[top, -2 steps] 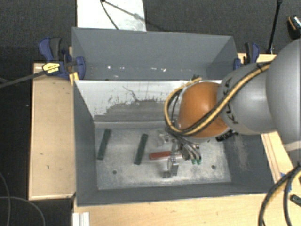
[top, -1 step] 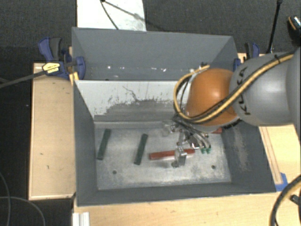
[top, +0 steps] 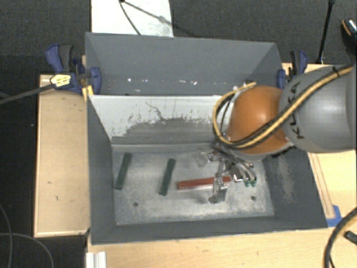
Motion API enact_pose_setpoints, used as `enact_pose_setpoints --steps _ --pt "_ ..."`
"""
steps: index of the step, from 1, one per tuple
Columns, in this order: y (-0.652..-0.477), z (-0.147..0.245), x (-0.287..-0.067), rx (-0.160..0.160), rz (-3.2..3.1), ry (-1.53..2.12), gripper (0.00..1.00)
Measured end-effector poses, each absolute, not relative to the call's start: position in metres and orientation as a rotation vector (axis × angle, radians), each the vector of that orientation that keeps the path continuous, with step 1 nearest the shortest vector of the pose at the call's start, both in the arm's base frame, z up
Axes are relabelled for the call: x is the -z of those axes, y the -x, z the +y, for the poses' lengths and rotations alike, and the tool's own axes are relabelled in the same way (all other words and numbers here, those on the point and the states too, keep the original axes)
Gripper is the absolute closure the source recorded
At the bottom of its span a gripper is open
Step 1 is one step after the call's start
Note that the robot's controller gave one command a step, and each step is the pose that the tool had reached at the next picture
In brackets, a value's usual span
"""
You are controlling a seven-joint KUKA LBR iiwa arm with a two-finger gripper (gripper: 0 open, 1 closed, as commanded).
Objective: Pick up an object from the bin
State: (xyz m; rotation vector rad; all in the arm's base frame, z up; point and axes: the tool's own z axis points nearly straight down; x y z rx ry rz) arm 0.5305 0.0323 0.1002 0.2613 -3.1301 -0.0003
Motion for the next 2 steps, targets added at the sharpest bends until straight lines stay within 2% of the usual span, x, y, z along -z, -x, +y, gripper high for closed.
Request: enact_pose_setpoints --steps 1,2 --pt "-0.522 0.0359 -0.0687 0.002 -3.123 -0.326 0.0" --pt "-0.5222 0.0361 -0.0689 0.002 -3.124 -0.313 0.0"
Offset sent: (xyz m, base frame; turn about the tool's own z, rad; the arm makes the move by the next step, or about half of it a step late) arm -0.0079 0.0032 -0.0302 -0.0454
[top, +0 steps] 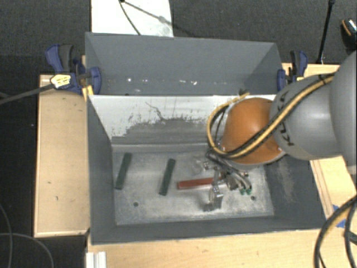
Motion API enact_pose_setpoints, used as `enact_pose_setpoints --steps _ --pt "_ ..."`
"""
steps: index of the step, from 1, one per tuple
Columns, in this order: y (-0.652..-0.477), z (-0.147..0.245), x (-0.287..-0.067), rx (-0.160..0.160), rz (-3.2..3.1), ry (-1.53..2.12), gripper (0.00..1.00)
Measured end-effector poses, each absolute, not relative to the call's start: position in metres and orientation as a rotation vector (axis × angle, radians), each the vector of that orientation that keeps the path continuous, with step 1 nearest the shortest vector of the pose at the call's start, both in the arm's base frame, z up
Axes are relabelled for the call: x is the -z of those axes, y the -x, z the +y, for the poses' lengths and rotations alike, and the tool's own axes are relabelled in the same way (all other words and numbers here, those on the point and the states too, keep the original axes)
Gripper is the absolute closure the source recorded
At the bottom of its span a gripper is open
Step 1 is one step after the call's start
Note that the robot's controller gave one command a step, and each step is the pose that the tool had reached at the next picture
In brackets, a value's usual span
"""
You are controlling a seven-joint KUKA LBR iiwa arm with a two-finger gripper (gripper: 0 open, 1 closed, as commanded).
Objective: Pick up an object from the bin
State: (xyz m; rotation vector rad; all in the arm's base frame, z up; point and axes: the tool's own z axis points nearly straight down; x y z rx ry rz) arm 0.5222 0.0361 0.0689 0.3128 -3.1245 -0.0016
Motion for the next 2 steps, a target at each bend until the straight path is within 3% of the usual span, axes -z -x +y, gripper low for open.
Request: enact_pose_setpoints --steps 1,2 --pt "-0.522 0.036 -0.069 0.002 -3.125 -0.308 1.0" --pt "-0.524 0.037 -0.132 0.001 -3.136 -0.294 1.0"
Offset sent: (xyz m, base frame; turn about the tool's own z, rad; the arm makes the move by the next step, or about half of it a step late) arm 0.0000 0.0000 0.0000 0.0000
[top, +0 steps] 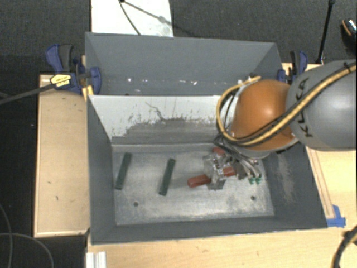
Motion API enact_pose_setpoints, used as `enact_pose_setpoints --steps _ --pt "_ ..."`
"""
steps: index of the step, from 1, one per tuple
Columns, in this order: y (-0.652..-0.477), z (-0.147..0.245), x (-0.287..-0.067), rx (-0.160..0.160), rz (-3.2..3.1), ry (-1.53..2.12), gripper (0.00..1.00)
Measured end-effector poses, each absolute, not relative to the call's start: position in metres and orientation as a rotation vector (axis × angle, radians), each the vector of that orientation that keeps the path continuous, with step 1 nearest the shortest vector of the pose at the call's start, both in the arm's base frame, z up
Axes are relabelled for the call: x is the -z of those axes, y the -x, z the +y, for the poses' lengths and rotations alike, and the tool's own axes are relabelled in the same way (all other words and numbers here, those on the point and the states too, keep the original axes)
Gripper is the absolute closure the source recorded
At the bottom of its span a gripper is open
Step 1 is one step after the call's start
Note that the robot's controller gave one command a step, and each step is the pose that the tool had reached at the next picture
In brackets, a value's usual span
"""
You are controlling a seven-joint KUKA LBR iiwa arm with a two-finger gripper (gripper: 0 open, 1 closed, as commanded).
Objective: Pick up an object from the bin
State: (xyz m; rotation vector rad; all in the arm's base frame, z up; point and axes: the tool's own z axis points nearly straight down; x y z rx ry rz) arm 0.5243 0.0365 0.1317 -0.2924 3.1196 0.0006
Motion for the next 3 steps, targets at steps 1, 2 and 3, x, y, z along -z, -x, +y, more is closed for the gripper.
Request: enact_pose_setpoints --steps 1,2,3 --pt "-0.526 0.037 -0.142 -0.001 3.123 0.282 1.0" --pt "-0.527 0.037 -0.187 0.0 3.122 0.27 1.0" --pt "-0.529 0.037 -0.197 -0.001 3.124 0.261 1.0"
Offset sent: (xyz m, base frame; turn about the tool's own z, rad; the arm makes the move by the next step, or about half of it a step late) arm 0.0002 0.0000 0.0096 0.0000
